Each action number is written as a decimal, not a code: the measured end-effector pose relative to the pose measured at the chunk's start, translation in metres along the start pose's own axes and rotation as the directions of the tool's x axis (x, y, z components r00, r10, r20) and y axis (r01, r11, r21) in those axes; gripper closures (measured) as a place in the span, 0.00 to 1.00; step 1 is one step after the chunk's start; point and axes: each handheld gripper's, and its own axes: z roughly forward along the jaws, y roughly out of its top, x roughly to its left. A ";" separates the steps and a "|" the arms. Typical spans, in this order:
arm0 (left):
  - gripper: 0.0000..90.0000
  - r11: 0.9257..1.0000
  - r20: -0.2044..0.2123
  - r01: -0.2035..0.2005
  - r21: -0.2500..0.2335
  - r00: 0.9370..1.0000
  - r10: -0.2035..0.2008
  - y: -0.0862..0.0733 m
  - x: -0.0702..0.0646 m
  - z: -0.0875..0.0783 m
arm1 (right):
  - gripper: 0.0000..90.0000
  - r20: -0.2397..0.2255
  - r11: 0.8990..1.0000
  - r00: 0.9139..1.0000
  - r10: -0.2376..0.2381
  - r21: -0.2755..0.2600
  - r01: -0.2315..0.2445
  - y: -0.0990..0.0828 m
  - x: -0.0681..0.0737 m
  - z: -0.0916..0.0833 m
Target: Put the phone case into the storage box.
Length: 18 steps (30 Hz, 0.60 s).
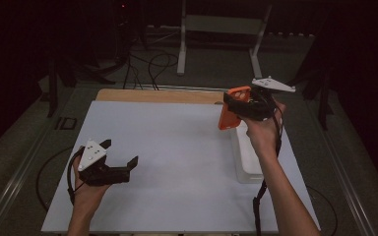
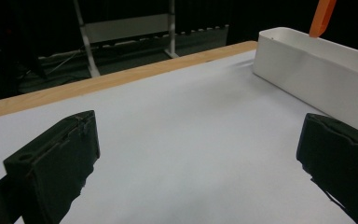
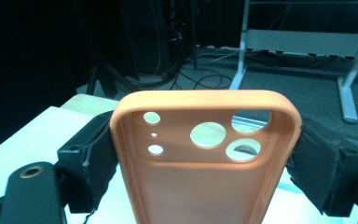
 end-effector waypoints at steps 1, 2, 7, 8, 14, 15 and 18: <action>0.00 1.000 -0.001 0.001 0.000 1.000 -0.001 0.000 0.000 0.000 | 0.18 0.004 1.000 1.000 0.000 0.000 0.000 0.000 -0.001 0.000; 0.00 1.000 0.000 0.001 -0.001 1.000 -0.001 0.000 0.000 0.000 | 0.18 0.006 1.000 1.000 0.000 0.001 0.000 0.000 -0.002 0.000; 0.00 1.000 -0.006 0.002 -0.003 1.000 -0.002 0.000 0.002 -0.002 | 0.18 0.019 1.000 1.000 0.005 0.001 -0.005 0.001 -0.007 0.001; 0.00 1.000 -0.007 0.003 -0.002 1.000 -0.003 0.000 0.003 -0.002 | 0.18 0.023 1.000 1.000 0.006 0.000 -0.006 0.001 -0.008 0.001; 0.00 1.000 -0.006 -0.004 0.001 1.000 0.004 -0.001 0.004 -0.002 | 0.18 0.035 1.000 0.999 0.012 0.002 -0.012 0.002 -0.014 0.001; 0.00 1.000 -0.006 -0.004 0.001 1.000 0.004 -0.001 0.004 -0.002 | 0.18 0.036 1.000 0.999 0.013 0.001 -0.013 0.002 -0.015 0.001; 0.00 1.000 -0.004 -0.003 -0.005 1.000 0.003 -0.001 0.004 -0.002 | 0.18 0.043 1.000 0.999 0.013 0.001 -0.013 0.002 -0.017 0.002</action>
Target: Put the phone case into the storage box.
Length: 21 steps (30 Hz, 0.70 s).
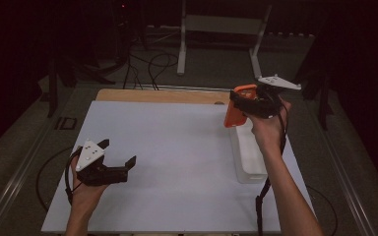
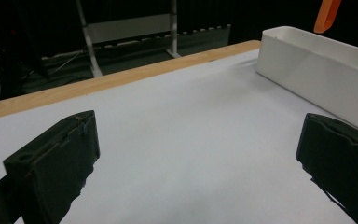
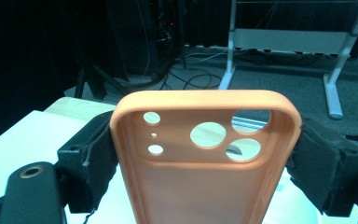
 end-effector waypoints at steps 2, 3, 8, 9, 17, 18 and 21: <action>0.00 1.000 -0.002 0.003 -0.001 1.000 -0.003 0.000 0.001 -0.001 | 0.18 0.008 1.000 1.000 0.003 0.000 -0.003 0.000 -0.002 0.001; 0.00 1.000 -0.002 0.005 0.000 1.000 -0.005 0.000 0.002 -0.001 | 0.18 0.010 1.000 1.000 0.003 0.000 -0.003 0.000 -0.003 0.001; 0.00 1.000 -0.007 0.006 -0.006 1.000 -0.006 -0.001 0.005 -0.003 | 0.18 0.030 1.000 0.999 0.020 0.000 -0.020 0.000 -0.011 0.003; 0.00 1.000 -0.007 0.007 -0.009 1.000 -0.007 -0.001 0.006 -0.004 | 0.18 0.035 1.000 0.999 0.023 0.000 -0.023 -0.001 -0.012 0.003; 0.00 1.000 -0.012 0.009 -0.028 1.000 -0.010 -0.002 0.011 -0.010 | 0.18 0.056 0.999 0.998 0.042 -0.003 -0.042 -0.001 -0.020 0.008; 0.00 0.999 -0.015 0.010 -0.032 1.000 -0.011 -0.003 0.013 -0.012 | 0.18 0.058 0.999 0.998 0.041 -0.005 -0.040 -0.001 -0.020 0.008; 0.00 0.999 -0.021 0.010 -0.037 1.000 -0.011 -0.004 0.014 -0.013 | 0.18 0.065 0.999 0.997 0.045 -0.007 -0.044 -0.001 -0.021 0.008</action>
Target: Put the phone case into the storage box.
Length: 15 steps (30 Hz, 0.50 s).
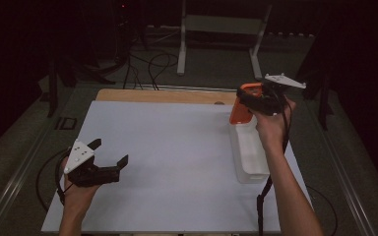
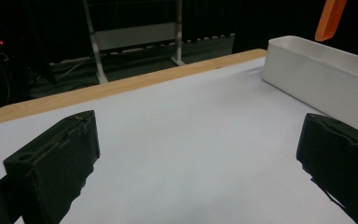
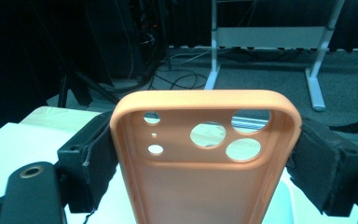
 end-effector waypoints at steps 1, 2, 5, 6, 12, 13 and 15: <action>0.00 1.000 -0.004 -0.005 -0.002 1.000 0.005 -0.001 0.001 -0.002 | 0.18 0.004 1.000 1.000 0.000 -0.002 0.000 0.001 -0.001 0.000; 0.00 1.000 -0.008 -0.010 -0.002 1.000 0.010 -0.002 0.001 -0.003 | 0.18 0.006 1.000 1.000 0.000 -0.003 0.000 0.001 -0.002 0.000; 0.00 1.000 -0.015 -0.013 -0.022 1.000 0.013 -0.006 0.002 -0.006 | 0.18 0.014 1.000 1.000 0.001 -0.007 -0.001 0.003 -0.003 -0.001; 0.00 1.000 -0.015 -0.013 -0.022 1.000 0.013 -0.006 0.002 -0.006 | 0.18 0.014 1.000 1.000 0.001 -0.007 -0.001 0.003 -0.003 -0.001; 0.00 0.998 -0.027 -0.023 -0.052 0.999 0.022 -0.017 0.006 -0.014 | 0.18 0.026 1.000 1.000 -0.002 -0.010 0.003 0.005 -0.006 0.000; 0.00 0.998 -0.028 -0.027 -0.057 0.999 0.025 -0.020 0.006 -0.016 | 0.18 0.030 1.000 1.000 -0.001 -0.012 0.001 0.005 -0.007 0.000; 0.00 0.998 -0.030 -0.033 -0.062 0.999 0.032 -0.024 0.007 -0.019 | 0.18 0.034 1.000 0.999 0.002 -0.011 -0.002 0.005 -0.009 0.001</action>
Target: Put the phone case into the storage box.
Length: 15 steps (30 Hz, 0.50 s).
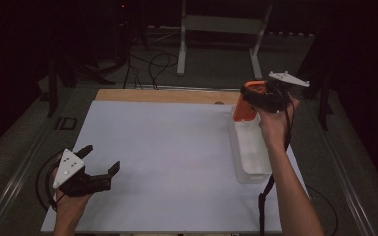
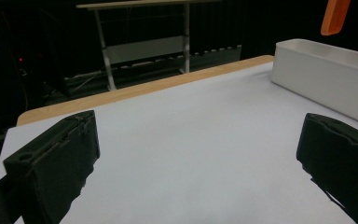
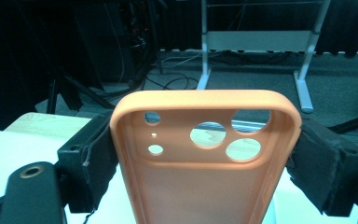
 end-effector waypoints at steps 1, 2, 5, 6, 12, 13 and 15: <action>0.00 1.000 -0.002 0.000 -0.004 1.000 0.000 -0.002 0.000 -0.001 | 0.18 0.002 1.000 1.000 0.002 0.000 -0.002 0.000 0.000 0.000; 0.00 1.000 0.000 0.000 -0.008 1.000 0.000 -0.005 0.000 -0.002 | 0.18 0.003 1.000 1.000 0.003 0.000 -0.003 0.000 -0.001 0.001; 0.00 1.000 -0.004 -0.004 -0.014 1.000 0.004 -0.012 0.000 -0.005 | 0.18 0.007 1.000 1.000 0.003 0.004 -0.003 -0.001 0.000 0.003; 0.00 1.000 -0.007 -0.006 -0.013 1.000 0.006 -0.014 0.000 -0.005 | 0.18 0.009 1.000 1.000 0.004 0.005 -0.004 -0.001 0.000 0.004; 0.00 1.000 -0.020 -0.005 -0.015 1.000 0.005 -0.028 -0.002 -0.006 | 0.18 0.012 1.000 1.000 -0.003 0.006 0.003 -0.001 0.001 0.007; 0.00 1.000 -0.021 -0.001 -0.018 1.000 0.000 -0.030 -0.002 -0.006 | 0.18 0.014 1.000 1.000 -0.004 0.009 0.004 -0.001 0.001 0.007; 0.00 1.000 -0.027 0.003 -0.015 1.000 -0.003 -0.033 -0.001 -0.006 | 0.18 0.016 1.000 1.000 -0.011 0.013 0.011 -0.002 0.001 0.009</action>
